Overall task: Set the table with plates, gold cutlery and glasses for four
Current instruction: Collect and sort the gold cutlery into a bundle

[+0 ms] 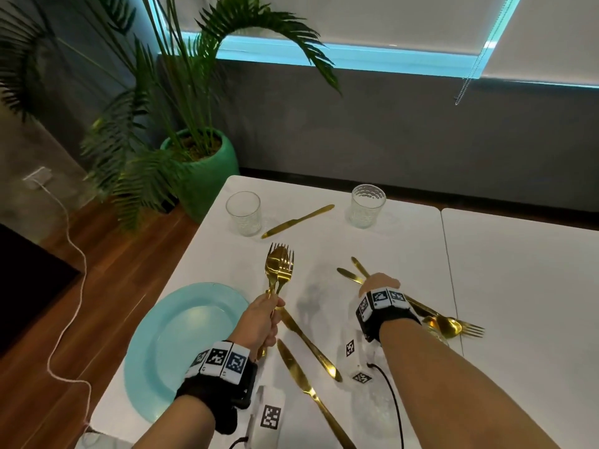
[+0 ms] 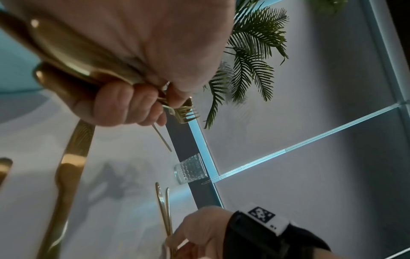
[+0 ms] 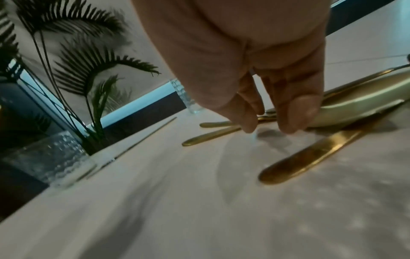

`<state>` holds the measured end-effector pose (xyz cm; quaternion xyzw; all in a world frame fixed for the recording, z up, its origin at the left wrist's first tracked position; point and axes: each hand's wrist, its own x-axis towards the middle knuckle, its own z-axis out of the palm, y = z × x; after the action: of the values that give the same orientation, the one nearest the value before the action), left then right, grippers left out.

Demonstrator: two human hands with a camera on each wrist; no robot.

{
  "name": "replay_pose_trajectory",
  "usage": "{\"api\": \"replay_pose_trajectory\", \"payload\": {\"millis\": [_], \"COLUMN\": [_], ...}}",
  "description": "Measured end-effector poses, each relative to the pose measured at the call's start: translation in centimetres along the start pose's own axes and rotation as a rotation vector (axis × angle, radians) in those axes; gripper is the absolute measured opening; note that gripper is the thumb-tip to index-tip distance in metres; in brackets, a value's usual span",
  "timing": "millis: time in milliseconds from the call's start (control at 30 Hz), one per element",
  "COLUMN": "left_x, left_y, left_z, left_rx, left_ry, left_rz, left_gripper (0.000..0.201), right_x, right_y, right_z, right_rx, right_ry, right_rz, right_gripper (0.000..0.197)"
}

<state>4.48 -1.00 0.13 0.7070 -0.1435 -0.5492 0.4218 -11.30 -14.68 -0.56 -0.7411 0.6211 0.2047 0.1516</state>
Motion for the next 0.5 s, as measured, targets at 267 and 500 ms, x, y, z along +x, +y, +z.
{"api": "replay_pose_trajectory", "payload": {"millis": [267, 500], "left_x": [-0.2, 0.2], "left_y": [0.5, 1.6], "left_z": [-0.5, -0.1], "left_rx": [0.095, 0.303], "left_ry": [0.001, 0.058], "left_rz": [0.064, 0.245], "left_gripper": [0.023, 0.029], "right_x": [-0.1, -1.6], "right_y": [-0.5, -2.7], "right_z": [-0.1, -1.3], "right_rx": [0.000, 0.012], "right_ry": [-0.024, 0.035], "right_rz": [-0.032, -0.213], "right_gripper": [0.022, 0.026]}}
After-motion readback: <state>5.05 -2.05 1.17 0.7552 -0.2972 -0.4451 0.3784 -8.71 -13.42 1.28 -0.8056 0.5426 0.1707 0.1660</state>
